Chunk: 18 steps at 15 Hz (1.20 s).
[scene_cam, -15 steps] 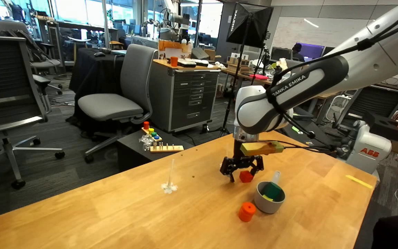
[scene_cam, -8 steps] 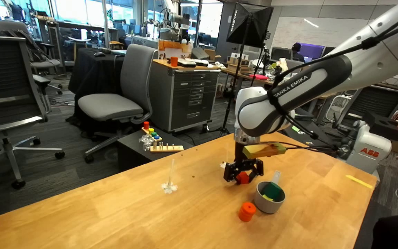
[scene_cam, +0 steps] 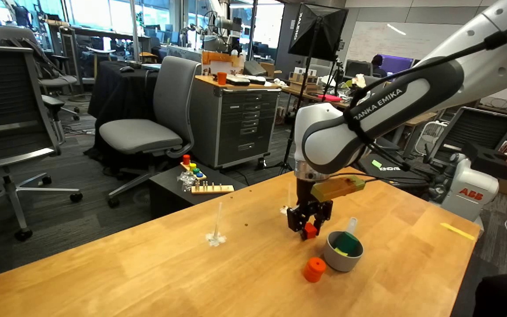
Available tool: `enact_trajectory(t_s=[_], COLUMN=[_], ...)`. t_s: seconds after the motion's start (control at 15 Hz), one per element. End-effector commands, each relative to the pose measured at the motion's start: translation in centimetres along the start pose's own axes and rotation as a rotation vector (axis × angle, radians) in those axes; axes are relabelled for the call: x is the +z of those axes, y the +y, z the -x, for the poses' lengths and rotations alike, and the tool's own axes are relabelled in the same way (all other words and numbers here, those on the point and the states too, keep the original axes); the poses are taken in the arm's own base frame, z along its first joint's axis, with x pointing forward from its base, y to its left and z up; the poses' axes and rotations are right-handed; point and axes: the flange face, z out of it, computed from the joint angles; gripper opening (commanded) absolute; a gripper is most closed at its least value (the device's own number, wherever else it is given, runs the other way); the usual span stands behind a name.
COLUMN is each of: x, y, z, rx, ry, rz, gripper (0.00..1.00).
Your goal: Place the yellow, green and orange blocks inside the measuring cup
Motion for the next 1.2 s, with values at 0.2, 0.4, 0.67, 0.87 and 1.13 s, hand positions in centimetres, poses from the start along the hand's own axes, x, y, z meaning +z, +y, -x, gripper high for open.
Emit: enact_trajectory(t_s=[0.2,0.4,0.67,0.87,1.13], x=[-4.8,-6.1,-7.4,-8.3,-8.3], y=[-4.3,-5.9,-6.6,-5.9,-4.8], z=[3.7,4.9,6.3,6.9,8.1], rx=[-0.126,-0.162,-0.186,-0.193,-0.193], ry=[0.058,0.076,0.079,0.075,0.06], rz=[0.058,0.071,0.078,0.09,0.107], gripper=[0.12,0.12,0.12,0.12,0.12])
